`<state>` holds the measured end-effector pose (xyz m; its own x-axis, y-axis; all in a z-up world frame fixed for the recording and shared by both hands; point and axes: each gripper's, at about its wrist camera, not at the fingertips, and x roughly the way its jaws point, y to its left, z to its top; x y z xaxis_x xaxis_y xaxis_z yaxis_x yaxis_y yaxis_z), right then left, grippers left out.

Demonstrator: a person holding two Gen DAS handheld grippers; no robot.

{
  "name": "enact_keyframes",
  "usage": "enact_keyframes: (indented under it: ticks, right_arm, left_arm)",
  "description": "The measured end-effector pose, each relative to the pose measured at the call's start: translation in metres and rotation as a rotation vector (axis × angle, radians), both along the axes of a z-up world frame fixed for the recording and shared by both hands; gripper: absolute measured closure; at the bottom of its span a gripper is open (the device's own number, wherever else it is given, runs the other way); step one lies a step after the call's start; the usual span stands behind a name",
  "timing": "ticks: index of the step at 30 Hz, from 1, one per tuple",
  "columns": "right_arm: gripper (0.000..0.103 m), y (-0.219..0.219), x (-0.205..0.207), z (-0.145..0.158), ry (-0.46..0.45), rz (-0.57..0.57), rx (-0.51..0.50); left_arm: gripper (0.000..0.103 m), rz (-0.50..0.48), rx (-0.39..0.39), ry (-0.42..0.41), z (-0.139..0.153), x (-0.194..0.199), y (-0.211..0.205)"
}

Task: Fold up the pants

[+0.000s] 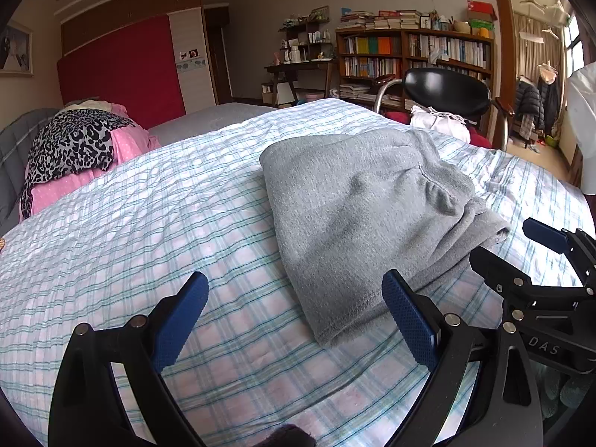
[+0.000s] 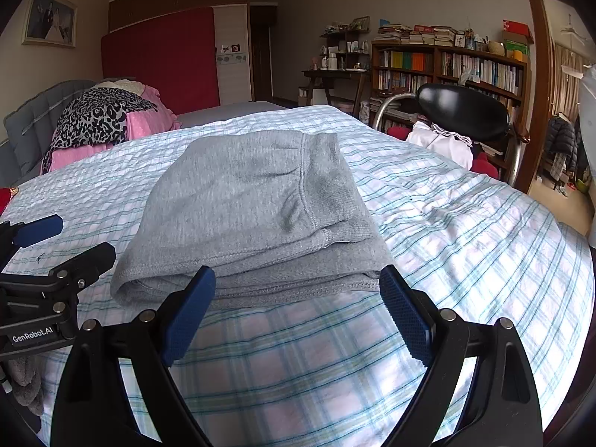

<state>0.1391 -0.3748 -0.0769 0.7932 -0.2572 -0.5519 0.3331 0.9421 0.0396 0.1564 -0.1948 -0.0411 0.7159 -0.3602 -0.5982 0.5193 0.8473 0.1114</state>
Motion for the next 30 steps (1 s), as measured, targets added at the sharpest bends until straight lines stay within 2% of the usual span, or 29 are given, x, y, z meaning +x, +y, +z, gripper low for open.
enact_keyframes:
  ticks: [19, 24, 30]
  right_arm:
    - [0.012, 0.0023, 0.0012, 0.0006, 0.002, 0.003, -0.005]
    - [0.012, 0.0024, 0.0015, 0.0007, 0.003, 0.004, -0.006]
    - [0.012, -0.0004, 0.0018, -0.0025, 0.005, -0.002, 0.008]
  left_arm:
    - [0.010, -0.008, 0.001, -0.003, -0.0021, -0.0011, -0.0019]
    - [0.010, -0.015, 0.004, -0.040, -0.0008, -0.0060, -0.0020]
    - [0.010, -0.009, -0.003, 0.004, -0.0035, 0.0008, -0.0009]
